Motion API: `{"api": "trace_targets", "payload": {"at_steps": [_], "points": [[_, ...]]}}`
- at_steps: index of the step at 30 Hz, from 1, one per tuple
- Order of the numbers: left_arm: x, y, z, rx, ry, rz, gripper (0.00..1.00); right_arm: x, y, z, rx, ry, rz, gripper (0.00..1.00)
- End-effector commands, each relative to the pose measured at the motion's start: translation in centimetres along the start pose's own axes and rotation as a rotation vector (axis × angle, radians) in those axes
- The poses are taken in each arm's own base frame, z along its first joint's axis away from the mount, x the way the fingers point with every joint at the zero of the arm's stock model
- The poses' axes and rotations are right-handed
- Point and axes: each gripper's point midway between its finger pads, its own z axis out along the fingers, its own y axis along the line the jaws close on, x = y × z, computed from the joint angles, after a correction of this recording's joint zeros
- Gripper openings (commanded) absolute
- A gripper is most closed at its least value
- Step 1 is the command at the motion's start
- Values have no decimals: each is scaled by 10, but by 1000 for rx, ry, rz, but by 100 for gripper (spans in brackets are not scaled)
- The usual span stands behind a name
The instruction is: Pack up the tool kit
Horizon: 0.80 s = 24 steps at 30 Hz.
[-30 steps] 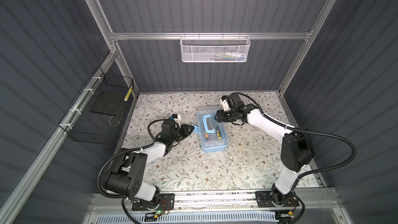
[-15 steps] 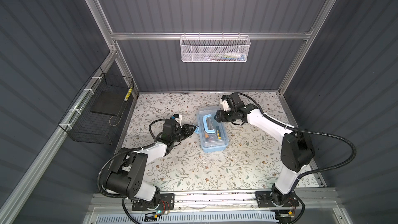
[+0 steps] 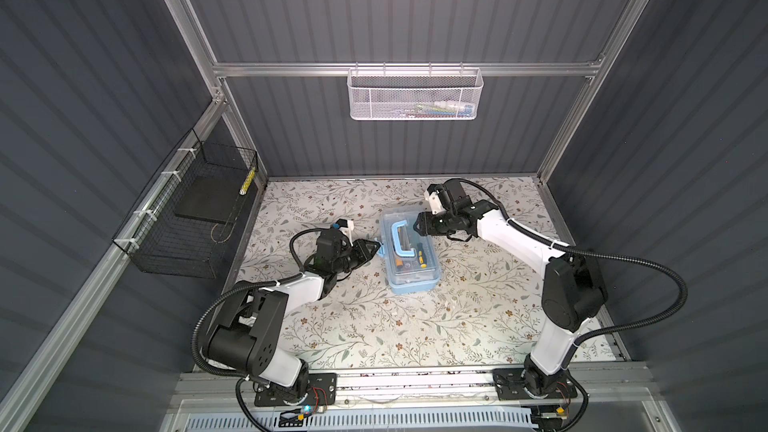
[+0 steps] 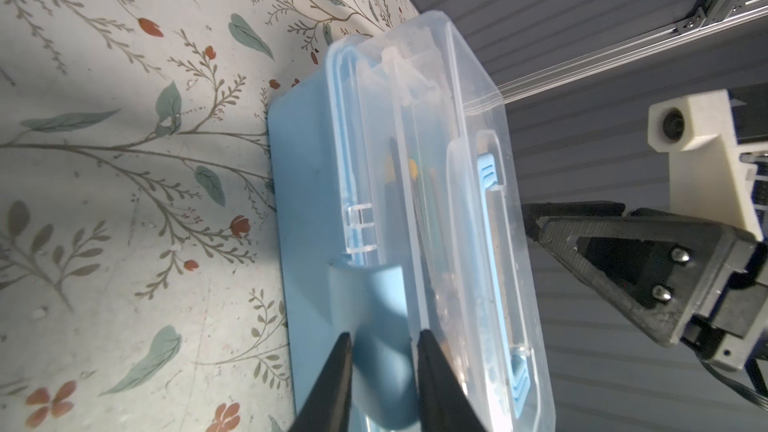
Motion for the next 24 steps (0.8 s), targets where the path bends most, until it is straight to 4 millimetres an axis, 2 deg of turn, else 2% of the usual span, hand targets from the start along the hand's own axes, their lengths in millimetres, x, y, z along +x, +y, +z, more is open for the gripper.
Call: {"api": "trace_targets", "payload": {"at_steps": [1,12,24], "points": [[-6,-12,3,42,-13,8,28,3,9,6,-39,18,-10,59],[-7,-19,3,63,-19,21,27,5,9,9,-40,25,-11,59],[0,-12,10,26,12,32,24,7,6,12,-33,34,-12,59]]}}
